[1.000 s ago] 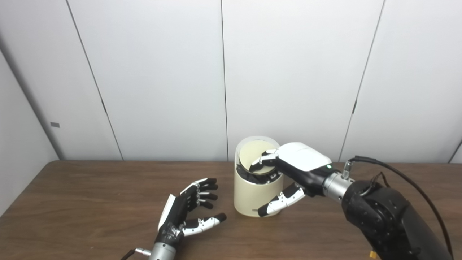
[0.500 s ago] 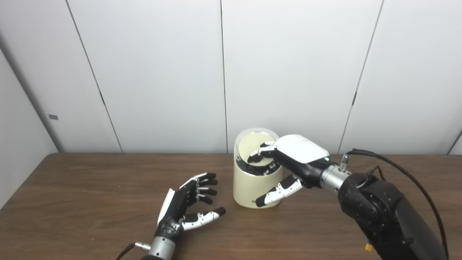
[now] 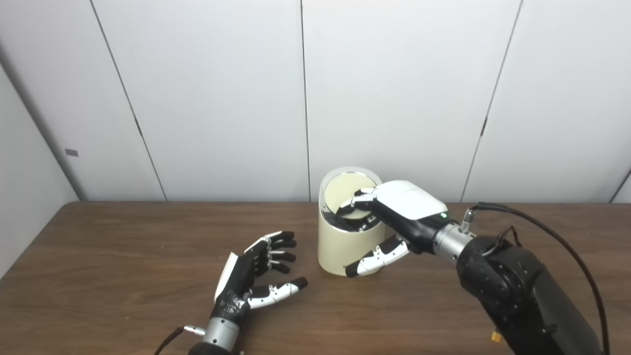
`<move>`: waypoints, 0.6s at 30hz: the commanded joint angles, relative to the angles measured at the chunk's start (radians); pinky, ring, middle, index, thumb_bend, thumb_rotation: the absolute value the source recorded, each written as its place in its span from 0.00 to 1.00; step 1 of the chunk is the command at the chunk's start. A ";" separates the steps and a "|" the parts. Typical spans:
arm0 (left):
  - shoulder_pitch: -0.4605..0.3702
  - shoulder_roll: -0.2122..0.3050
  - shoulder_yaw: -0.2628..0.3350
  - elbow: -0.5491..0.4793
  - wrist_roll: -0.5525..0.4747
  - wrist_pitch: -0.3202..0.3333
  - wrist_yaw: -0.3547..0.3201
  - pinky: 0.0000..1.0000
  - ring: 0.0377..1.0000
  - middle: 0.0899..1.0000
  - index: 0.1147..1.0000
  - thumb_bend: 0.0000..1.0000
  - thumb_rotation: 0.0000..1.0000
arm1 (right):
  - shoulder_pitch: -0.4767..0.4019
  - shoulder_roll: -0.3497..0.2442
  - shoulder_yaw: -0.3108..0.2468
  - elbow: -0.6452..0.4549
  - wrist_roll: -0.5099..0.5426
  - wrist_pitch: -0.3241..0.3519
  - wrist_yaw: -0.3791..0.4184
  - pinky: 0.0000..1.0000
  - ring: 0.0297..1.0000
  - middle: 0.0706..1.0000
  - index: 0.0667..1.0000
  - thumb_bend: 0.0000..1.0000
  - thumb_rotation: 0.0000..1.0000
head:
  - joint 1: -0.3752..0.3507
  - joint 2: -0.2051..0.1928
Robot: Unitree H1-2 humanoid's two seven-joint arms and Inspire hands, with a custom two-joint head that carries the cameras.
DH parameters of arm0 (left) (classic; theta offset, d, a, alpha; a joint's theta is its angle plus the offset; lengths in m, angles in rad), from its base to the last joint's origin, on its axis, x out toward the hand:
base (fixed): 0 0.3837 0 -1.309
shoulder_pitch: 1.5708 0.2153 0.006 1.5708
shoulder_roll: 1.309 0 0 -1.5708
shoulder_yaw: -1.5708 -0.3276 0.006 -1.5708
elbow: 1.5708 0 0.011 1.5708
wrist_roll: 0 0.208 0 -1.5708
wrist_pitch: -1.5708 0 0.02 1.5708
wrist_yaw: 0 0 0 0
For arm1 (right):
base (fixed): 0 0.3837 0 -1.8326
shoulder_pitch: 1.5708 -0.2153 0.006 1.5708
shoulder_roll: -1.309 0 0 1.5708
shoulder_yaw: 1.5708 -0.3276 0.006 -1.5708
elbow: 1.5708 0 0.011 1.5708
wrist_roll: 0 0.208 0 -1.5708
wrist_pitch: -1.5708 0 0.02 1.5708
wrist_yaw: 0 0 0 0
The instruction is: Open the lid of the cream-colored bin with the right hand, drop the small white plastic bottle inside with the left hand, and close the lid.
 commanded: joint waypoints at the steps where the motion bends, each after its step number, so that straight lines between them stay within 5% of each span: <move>1: -0.018 0.006 0.003 -0.030 -0.019 -0.010 -0.003 0.58 0.66 0.73 0.75 0.66 0.00 | 0.004 -0.002 0.005 0.005 -0.008 0.020 0.018 0.92 0.90 0.78 0.76 0.70 0.55 | 0.000 0.001; 18: -0.022 0.013 -0.002 -0.013 -0.005 -0.026 0.005 0.58 0.65 0.74 0.76 0.65 0.00 | -0.028 -0.001 -0.067 -0.083 0.044 0.046 -0.003 0.86 0.88 0.77 0.76 0.67 0.57 | -0.006 -0.017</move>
